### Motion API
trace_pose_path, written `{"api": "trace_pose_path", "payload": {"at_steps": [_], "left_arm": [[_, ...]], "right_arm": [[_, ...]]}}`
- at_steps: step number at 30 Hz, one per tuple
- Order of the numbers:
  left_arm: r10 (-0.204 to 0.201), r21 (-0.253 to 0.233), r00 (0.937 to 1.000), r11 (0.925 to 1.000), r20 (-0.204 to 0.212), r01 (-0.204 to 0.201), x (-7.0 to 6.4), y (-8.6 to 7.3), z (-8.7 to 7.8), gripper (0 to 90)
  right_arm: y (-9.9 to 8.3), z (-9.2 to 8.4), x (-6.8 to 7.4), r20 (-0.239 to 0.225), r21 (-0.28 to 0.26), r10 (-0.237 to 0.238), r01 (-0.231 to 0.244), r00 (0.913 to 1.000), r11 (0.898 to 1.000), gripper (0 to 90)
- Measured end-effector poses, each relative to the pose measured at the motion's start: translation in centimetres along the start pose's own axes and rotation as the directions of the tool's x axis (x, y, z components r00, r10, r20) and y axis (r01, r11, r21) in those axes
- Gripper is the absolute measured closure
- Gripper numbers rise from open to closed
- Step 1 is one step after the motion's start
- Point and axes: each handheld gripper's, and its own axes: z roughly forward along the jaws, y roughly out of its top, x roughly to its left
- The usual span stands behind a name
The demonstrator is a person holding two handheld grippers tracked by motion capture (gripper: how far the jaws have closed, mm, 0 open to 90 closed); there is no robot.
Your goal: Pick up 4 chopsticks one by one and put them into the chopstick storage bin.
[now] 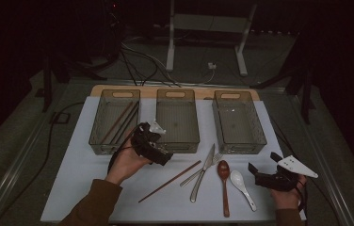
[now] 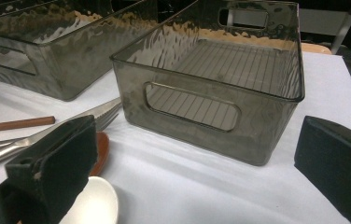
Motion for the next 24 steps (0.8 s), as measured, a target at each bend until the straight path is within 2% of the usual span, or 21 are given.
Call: {"api": "trace_pose_path", "payload": {"at_steps": [11, 24], "left_arm": [[0.055, 0.028, 0.9977, 0.9981, 0.041, -0.056, -2.6, -0.2, 1.4, 1.2], [0.072, 0.081, 0.9936, 0.9936, 0.088, -0.079, -4.2, -1.3, 3.7, 1.6]], "right_arm": [[0.0, 0.0, 0.0, 0.000, 0.000, 0.000, 0.000, 1.0000, 1.000, 0.0], [0.0, 0.0, 0.0, 0.000, -0.001, 0.001, -0.001, 1.0000, 1.000, 0.0]]}}
